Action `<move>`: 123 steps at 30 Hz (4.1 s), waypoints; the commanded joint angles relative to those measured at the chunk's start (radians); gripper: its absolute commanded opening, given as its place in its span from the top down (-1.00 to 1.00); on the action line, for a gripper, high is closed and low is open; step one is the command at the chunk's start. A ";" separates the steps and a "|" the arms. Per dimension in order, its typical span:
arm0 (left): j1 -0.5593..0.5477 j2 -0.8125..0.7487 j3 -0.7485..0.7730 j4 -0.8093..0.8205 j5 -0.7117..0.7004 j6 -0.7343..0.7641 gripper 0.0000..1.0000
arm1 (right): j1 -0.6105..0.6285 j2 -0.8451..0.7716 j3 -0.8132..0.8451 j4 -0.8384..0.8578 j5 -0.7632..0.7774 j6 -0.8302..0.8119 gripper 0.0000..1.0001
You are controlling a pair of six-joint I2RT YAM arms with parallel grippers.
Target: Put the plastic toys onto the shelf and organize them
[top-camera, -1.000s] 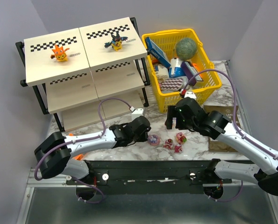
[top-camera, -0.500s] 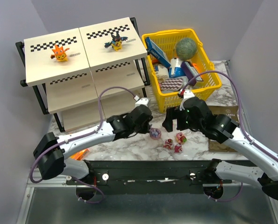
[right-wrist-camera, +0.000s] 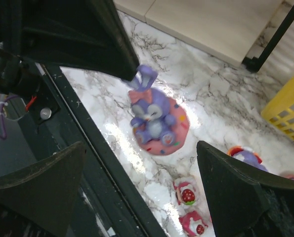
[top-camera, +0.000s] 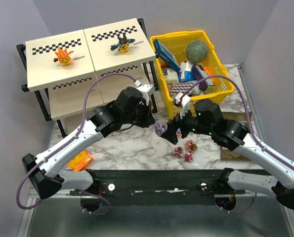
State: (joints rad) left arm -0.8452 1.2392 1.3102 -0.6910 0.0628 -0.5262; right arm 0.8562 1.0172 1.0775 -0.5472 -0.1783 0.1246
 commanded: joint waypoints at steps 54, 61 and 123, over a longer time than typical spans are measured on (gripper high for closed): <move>0.100 -0.118 0.172 -0.146 -0.043 0.132 -0.58 | 0.066 0.294 0.174 0.179 0.112 0.162 0.89; 0.100 -0.326 0.107 -0.084 -0.326 0.157 -0.84 | 0.066 0.383 0.275 0.187 0.148 0.208 0.90; 0.100 -0.604 -0.126 0.084 -0.459 0.270 -0.98 | -0.016 0.905 0.602 0.638 0.457 0.198 0.77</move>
State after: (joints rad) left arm -0.7464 0.6403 1.1973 -0.6083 -0.3759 -0.2649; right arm 0.8261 1.8839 1.6615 0.0177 0.2119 0.3687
